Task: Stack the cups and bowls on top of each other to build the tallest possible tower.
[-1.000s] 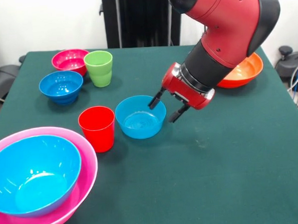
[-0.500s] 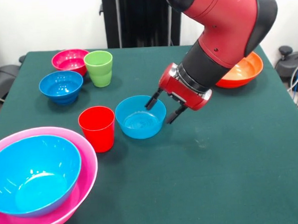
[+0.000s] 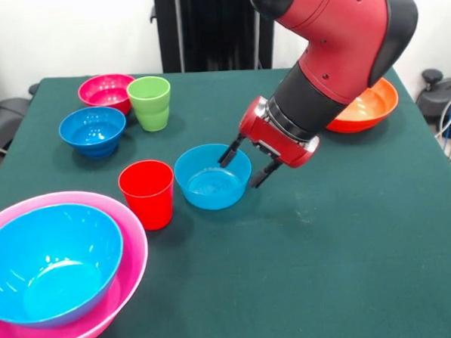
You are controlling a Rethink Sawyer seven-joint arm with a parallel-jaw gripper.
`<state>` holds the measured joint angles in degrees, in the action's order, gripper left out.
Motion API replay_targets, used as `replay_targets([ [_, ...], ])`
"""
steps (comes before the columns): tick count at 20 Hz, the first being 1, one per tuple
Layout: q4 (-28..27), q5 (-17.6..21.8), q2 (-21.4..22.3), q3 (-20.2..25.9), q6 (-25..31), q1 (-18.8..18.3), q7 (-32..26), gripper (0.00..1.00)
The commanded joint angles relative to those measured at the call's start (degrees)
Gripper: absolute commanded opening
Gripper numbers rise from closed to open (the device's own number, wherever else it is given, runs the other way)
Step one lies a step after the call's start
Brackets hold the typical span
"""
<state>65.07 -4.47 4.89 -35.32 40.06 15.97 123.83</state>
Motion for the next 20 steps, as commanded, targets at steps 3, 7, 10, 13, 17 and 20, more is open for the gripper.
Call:
replay_targets([
  [3,2.4,-2.3,-0.9,4.8,-3.3,0.0,13.0,1.00],
  [7,2.7,-2.6,-1.3,4.8,-4.2,0.2,13.9,1.00],
  [10,2.8,-2.5,-1.8,4.8,-5.0,0.3,14.2,1.00],
  [13,2.4,-2.5,-2.1,4.5,-4.8,0.5,14.4,1.00],
  [17,2.1,-2.5,-2.1,4.4,-4.5,0.5,14.3,1.00],
  [20,2.5,-2.5,-2.1,4.5,-4.9,0.8,14.6,1.00],
])
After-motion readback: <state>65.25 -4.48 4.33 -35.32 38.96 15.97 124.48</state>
